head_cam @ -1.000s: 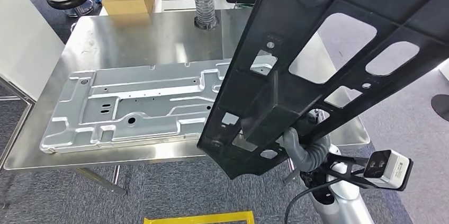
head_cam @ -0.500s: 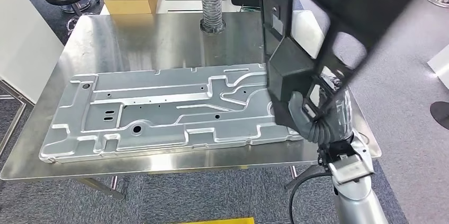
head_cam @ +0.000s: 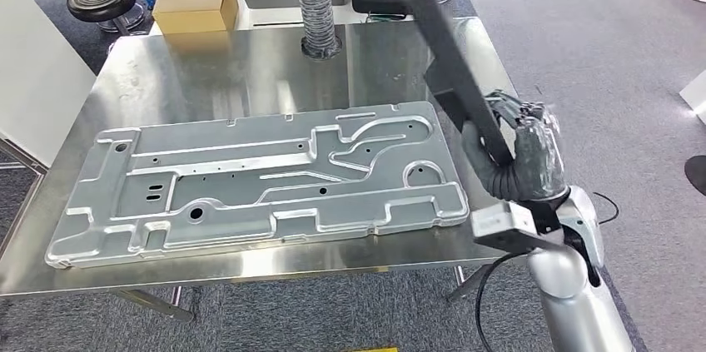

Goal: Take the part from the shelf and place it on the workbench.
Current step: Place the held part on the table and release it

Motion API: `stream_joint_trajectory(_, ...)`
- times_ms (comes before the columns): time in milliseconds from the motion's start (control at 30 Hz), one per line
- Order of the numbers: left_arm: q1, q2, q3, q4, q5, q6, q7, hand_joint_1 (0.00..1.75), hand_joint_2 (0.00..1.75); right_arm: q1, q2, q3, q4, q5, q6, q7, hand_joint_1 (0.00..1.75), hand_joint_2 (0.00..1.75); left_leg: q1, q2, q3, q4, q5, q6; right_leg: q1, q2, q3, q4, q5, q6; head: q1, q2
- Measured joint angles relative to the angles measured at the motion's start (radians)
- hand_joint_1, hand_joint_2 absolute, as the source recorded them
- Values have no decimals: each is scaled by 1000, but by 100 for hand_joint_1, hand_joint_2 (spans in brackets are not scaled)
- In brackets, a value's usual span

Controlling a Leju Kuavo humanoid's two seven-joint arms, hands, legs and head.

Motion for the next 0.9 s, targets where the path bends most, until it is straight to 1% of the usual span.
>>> stream_joint_trajectory(33,0,0,0,0,-3,-3,0,0,175,-16,-4,11,26,36,16,19,175,175,0,0,-5,2,13,0,1,1,1,2,-2,-1,0,0)
stream_joint_trajectory(67,-1,0,0,0,-6,-6,0,0,175,-33,-6,25,54,70,31,35,175,175,0,0,10,-38,45,1,2,2,1,4,-4,0,0,0)
stream_joint_trajectory(100,-2,0,1,0,-10,-8,0,0,175,-49,-7,45,85,106,45,49,175,175,0,0,41,-107,85,4,2,3,3,8,-7,2,0,0)
stream_joint_trajectory(133,-5,0,1,0,-13,-11,-1,0,175,-63,-8,66,113,135,56,59,175,175,-1,1,73,-178,115,7,3,4,3,12,-11,5,0,0)
stream_joint_trajectory(167,-7,-1,1,0,-15,-13,-2,0,175,-76,-8,88,139,161,65,66,175,175,-2,1,97,-233,134,12,5,4,2,17,-14,9,0,0)
stream_joint_trajectory(200,-9,-1,2,0,-17,-16,-4,0,175,-93,-7,115,170,185,73,72,175,175,-4,0,109,-264,142,16,7,4,0,20,-16,14,1,0)
stream_joint_trajectory(267,-12,-1,2,-1,-23,-19,-11,0,175,-155,2,182,248,224,89,82,175,175,-6,0,110,-276,142,23,8,5,-6,23,-15,22,1,0)
stream_joint_trajectory(300,-13,-2,3,-1,-26,-20,-15,0,175,-197,9,229,300,244,98,89,175,175,-4,2,110,-278,144,27,7,5,-8,25,-17,26,1,0)
stream_joint_trajectory(333,-15,-3,4,-1,-29,-20,-18,0,175,-240,18,281,352,261,108,94,175,175,-2,4,112,-281,146,32,6,5,-12,37,-25,30,3,0)
stream_joint_trajectory(367,-17,-4,6,-1,-31,-21,-20,0,175,-280,29,334,403,274,117,97,175,175,0,5,114,-284,148,37,4,5,-25,66,-43,36,6,0)
stream_joint_trajectory(400,-18,-6,9,-1,-32,-21,-22,0,175,-313,42,382,449,282,123,98,175,175,1,6,115,-286,149,40,2,4,-48,115,-69,41,8,0)
stream_joint_trajectory(467,-18,-8,14,-1,-33,-21,-23,0,175,-364,70,462,531,286,131,94,175,175,2,5,115,-286,149,43,-3,3,-116,251,-126,49,12,0)
stream_joint_trajectory(500,-18,-10,16,-1,-33,-21,-23,0,175,-383,83,494,566,283,137,89,175,175,2,3,115,-285,148,44,-6,3,-142,300,-136,51,12,0)
stream_joint_trajectory(533,-18,-12,18,-1,-33,-20,-23,0,175,-401,96,522,596,279,145,82,175,175,2,1,116,-285,147,43,-8,3,-153,314,-128,52,12,0)
stream_joint_trajectory(567,-16,-13,20,-1,-33,-20,-25,0,175,-419,107,548,622,274,156,74,175,175,2,-2,119,-284,145,42,-9,3,-144,285,-101,50,12,0)
stream_joint_trajectory(600,-15,-15,22,-1,-33,-21,-27,0,175,-436,118,569,642,269,166,69,175,175,2,-4,122,-284,143,40,-9,3,-122,233,-65,47,12,0)
stream_joint_trajectory(633,-13,-16,23,-1,-34,-23,-32,0,175,-456,130,592,664,264,178,68,175,175,1,-5,124,-284,141,37,-7,2,-89,159,-31,41,12,0)
stream_joint_trajectory(667,-12,-17,25,-1,-35,-27,-38,0,175,-475,144,615,683,258,189,69,175,175,0,-5,125,-284,139,33,-4,2,-63,95,-7,34,11,0)
stream_joint_trajectory(700,-11,-18,26,-1,-37,-32,-43,0,175,-492,157,637,701,252,200,71,175,175,-1,-4,125,-284,138,28,0,2,-47,56,4,29,10,0)
stream_joint_trajectory(733,-11,-20,27,-1,-40,-39,-47,0,175,-508,170,660,718,246,214,74,175,175,-1,-4,124,-284,138,22,4,2,-36,29,9,24,9,0)
stream_joint_trajectory(767,-12,-21,27,-1,-44,-46,-49,0,175,-518,179,678,732,240,226,78,175,175,0,-4,124,-286,138,16,7,2,-37,25,8,20,8,0)
stream_joint_trajectory(833,-12,-22,28,-1,-50,-55,-51,0,175,-528,191,707,760,228,247,85,175,175,2,-3,123,-280,129,6,3,0,-30,15,11,8,8,0)
stream_joint_trajectory(867,-12,-22,28,-1,-52,-57,-51,0,175,-534,195,719,775,222,255,87,175,175,3,-2,115,-258,114,2,1,-1,-25,8,13,2,7,0)
stream_joint_trajectory(900,-11,-22,28,-1,-53,-58,-52,0,175,-540,200,729,793,217,259,88,175,175,4,-2,96,-214,90,-1,-1,-2,-21,3,14,-2,5,0)
